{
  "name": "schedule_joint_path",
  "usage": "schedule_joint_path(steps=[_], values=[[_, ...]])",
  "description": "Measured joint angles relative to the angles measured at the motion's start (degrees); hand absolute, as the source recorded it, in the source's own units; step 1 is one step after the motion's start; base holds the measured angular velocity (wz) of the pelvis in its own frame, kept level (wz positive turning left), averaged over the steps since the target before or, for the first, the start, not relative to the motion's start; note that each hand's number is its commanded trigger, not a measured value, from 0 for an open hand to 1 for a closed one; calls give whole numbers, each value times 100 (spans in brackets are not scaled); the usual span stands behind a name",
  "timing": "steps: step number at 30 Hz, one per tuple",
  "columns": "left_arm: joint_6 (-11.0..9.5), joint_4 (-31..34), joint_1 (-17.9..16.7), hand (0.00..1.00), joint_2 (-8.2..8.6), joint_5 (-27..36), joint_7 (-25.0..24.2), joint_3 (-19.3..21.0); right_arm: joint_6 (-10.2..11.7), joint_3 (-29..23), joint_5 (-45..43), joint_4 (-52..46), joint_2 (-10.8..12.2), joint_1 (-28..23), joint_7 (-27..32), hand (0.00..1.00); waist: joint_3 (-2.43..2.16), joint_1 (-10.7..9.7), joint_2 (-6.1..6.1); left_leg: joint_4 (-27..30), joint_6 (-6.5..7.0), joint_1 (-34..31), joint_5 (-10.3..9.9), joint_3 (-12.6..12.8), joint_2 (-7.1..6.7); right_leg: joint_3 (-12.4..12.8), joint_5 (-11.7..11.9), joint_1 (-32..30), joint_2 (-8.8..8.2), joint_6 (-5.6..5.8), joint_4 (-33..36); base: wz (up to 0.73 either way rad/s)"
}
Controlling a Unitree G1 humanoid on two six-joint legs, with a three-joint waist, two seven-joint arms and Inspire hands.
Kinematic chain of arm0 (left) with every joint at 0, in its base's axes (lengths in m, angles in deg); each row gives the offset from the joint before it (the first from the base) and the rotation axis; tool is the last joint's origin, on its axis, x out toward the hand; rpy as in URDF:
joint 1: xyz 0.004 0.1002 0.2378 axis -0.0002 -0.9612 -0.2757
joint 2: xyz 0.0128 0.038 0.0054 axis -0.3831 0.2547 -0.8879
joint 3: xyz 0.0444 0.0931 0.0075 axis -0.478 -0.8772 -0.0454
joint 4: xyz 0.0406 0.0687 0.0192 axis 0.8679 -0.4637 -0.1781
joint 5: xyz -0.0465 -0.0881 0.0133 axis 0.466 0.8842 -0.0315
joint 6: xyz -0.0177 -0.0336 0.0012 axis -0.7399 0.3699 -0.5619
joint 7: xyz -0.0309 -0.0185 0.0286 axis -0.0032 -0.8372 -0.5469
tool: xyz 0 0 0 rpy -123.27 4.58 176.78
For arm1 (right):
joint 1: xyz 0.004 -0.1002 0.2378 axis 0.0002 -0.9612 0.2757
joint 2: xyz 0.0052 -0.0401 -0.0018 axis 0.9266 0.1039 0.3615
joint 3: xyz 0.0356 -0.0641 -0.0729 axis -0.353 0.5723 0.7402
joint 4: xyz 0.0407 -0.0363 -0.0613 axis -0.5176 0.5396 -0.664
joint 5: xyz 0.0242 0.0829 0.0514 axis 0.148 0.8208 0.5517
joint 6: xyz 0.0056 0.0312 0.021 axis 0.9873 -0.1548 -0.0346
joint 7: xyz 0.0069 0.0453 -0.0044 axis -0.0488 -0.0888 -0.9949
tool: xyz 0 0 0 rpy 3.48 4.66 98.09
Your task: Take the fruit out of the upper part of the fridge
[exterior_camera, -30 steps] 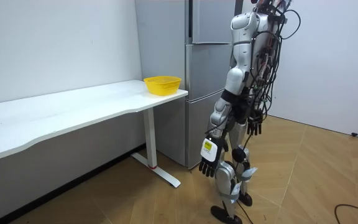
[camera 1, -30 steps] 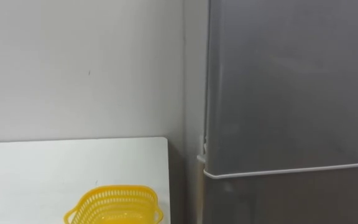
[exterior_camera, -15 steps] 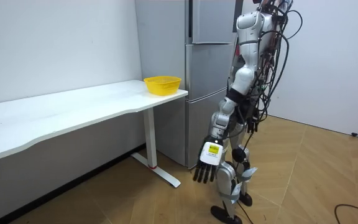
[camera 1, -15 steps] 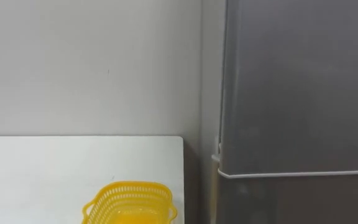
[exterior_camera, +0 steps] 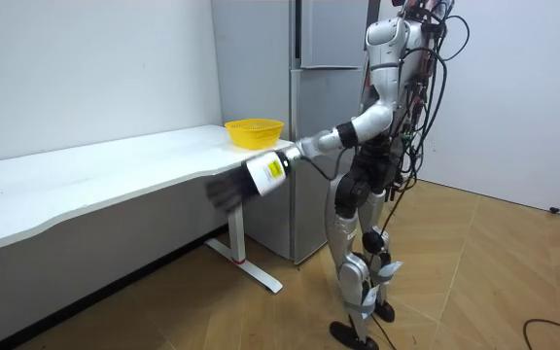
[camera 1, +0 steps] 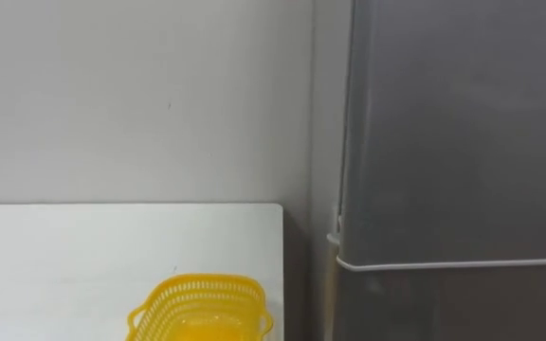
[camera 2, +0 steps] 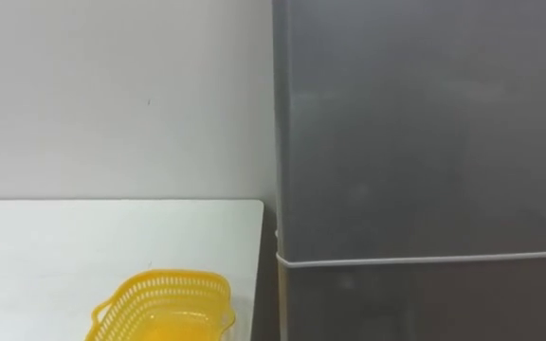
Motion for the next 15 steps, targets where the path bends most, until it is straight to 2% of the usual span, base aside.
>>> schedule_joint_path(steps=[4, 8, 12, 15], values=[[-222, 1222, 4, 0, -32, -112, 334, 16, 41, -18, -1, -4, 7, -49, 23, 0, 0, -15, -2, 34, 0, 11, 0, 1, -4, 4, 0, -1, -6, 0, -1, -1], [-384, 2258, 4, 0, -80, -168, 280, -13, 168, -15, -95, -7, 25, -144, -37, 0, 15, -13, -21, 68, 0, -6, 0, -26, -6, 15, 1, 10, -7, -1, -25, 0], [-571, 3227, 27, 0, -102, -146, -16, -121, 264, 9, -93, 185, 26, -156, -196, 0, 28, -32, -20, 99, -1, -18, 0, -40, -3, 18, 4, 19, -17, -6, -86, 0], [-591, 3860, 59, 0, -123, 57, -498, -210, 291, 11, -120, 339, 44, -150, -355, 0, 48, -31, -41, 100, -1, -11, 0, -62, 2, 10, 6, 36, 5, -9, -96, 0]])
